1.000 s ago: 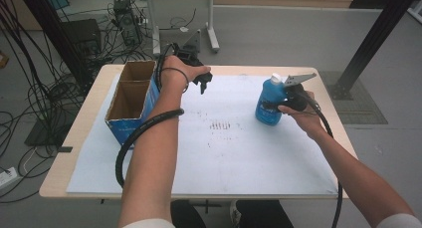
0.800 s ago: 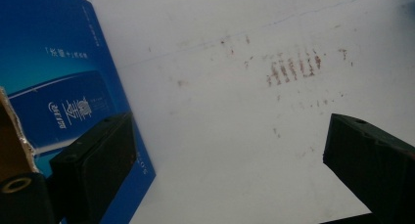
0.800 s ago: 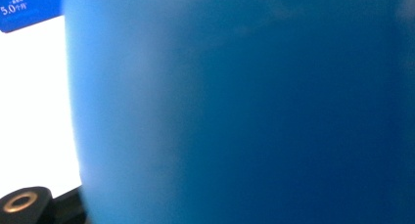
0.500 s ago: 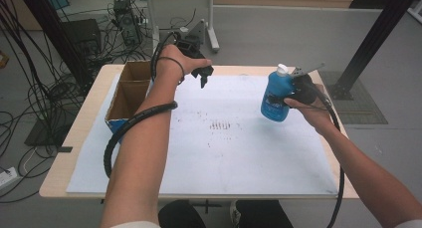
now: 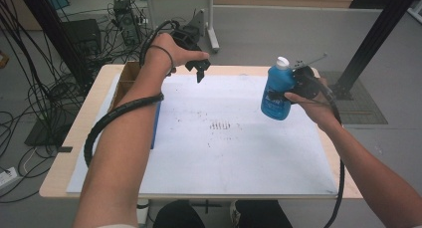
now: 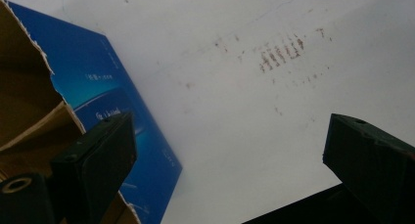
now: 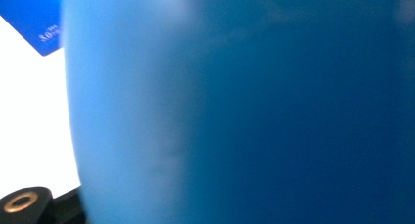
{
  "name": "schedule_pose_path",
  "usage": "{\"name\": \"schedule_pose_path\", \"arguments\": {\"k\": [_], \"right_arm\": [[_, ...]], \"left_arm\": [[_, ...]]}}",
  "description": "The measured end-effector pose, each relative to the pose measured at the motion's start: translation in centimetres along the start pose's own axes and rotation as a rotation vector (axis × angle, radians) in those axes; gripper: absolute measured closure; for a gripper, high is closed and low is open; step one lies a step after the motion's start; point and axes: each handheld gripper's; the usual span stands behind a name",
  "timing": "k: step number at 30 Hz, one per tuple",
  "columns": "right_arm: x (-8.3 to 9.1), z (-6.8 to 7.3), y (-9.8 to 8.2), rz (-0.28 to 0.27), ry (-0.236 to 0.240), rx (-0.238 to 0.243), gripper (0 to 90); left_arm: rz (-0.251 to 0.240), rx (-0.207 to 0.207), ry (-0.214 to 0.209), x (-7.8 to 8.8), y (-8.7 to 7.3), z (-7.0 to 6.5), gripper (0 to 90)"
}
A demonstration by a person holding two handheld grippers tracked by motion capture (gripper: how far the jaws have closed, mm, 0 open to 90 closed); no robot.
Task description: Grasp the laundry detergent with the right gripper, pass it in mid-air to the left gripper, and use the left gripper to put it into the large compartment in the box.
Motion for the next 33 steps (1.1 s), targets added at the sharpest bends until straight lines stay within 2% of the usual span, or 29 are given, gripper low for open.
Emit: {"name": "schedule_pose_path", "arguments": {"k": [2,4,5,6,8,10,11,12,13,14,15,17,19,20,21,22,23,24,26,27,29,30,33], "right_arm": [[0.1,0.5,0.3,-0.004,0.013,0.002,45.1],[0.0,1.1,0.9,0.006,0.034,0.007,45.1],[-0.1,1.6,1.4,0.012,0.049,0.012,45.1],[-0.2,1.9,1.7,0.016,0.058,0.013,45.1],[-0.5,2.5,2.2,0.009,0.07,0.021,45.1],[-0.6,2.9,2.5,0.005,0.08,0.025,45.1],[-0.8,3.2,2.8,0.003,0.09,0.029,45.1],[-1.1,3.7,3.1,-0.001,0.105,0.044,45.1],[-1.7,4.4,3.6,-0.003,0.134,0.066,45.0],[-2.1,4.9,3.9,0.0,0.152,0.076,45.0],[-2.1,4.9,3.9,0.0,0.152,0.076,45.0],[-3.3,6.2,4.8,0.007,0.196,0.11,45.0],[-3.9,6.8,5.2,0.007,0.214,0.124,44.9],[-4.7,7.5,5.6,0.006,0.24,0.147,44.9],[-5.2,7.9,5.9,0.007,0.254,0.156,44.9],[-5.2,7.9,5.9,0.007,0.254,0.156,44.9],[-6.1,8.7,6.4,0.005,0.28,0.176,44.9],[-6.1,8.7,6.4,0.005,0.28,0.176,44.9],[-7.0,9.4,6.8,-0.003,0.305,0.2,44.8],[-7.8,10.0,7.2,-0.014,0.332,0.216,44.8],[-8.5,10.6,7.5,-0.023,0.354,0.236,44.8],[-8.5,10.6,7.5,-0.023,0.354,0.236,44.8],[-9.6,11.5,8.0,-0.023,0.379,0.28,44.8]], "left_arm": [[-0.011,-0.042,-0.005,0.7,-0.1,0.1,6.3],[-0.013,-0.063,-0.002,1.1,-0.2,0.0,6.3],[-0.016,-0.093,-0.002,1.6,-0.3,0.0,6.1],[-0.016,-0.093,-0.002,1.6,-0.3,0.0,6.0],[-0.019,-0.14,-0.006,2.3,-0.4,-0.1,6.0],[-0.017,-0.154,-0.007,2.5,-0.4,-0.1,6.0],[-0.014,-0.176,-0.002,2.8,-0.4,-0.1,6.0],[-0.021,-0.187,-0.001,2.9,-0.5,-0.2,6.0],[-0.022,-0.23,-0.011,3.4,-0.6,-0.3,6.0],[-0.022,-0.23,-0.011,3.4,-0.6,-0.3,5.9],[-0.018,-0.25,-0.006,3.7,-0.7,-0.3,5.9],[-0.02,-0.297,0.004,4.2,-0.9,-0.4,6.0],[-0.025,-0.339,0.003,4.6,-1.1,-0.5,6.0],[-0.031,-0.381,-0.005,5.1,-1.3,-0.6,6.0],[-0.031,-0.381,-0.005,5.1,-1.3,-0.6,6.0],[-0.033,-0.402,-0.001,5.3,-1.4,-0.7,6.0],[-0.041,-0.447,-0.003,5.7,-1.7,-0.8,6.2],[-0.041,-0.447,-0.003,5.7,-1.7,-0.8,6.0],[-0.055,-0.483,0.007,6.0,-2.0,-0.9,6.1],[-0.06,-0.514,-0.006,6.4,-2.4,-1.1,5.9],[-0.068,-0.528,-0.006,6.6,-2.5,-1.1,5.8],[-0.066,-0.544,-0.011,6.7,-2.7,-1.2,5.8],[-0.043,-0.584,-0.005,7.0,-3.2,-1.5,5.8]]}}
Point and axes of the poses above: each handheld gripper's, and its own axes: x roughly backward along the jaws, y roughly out of its top, z roughly to its left, and after that the axes turned 2 degrees about x, right-handed
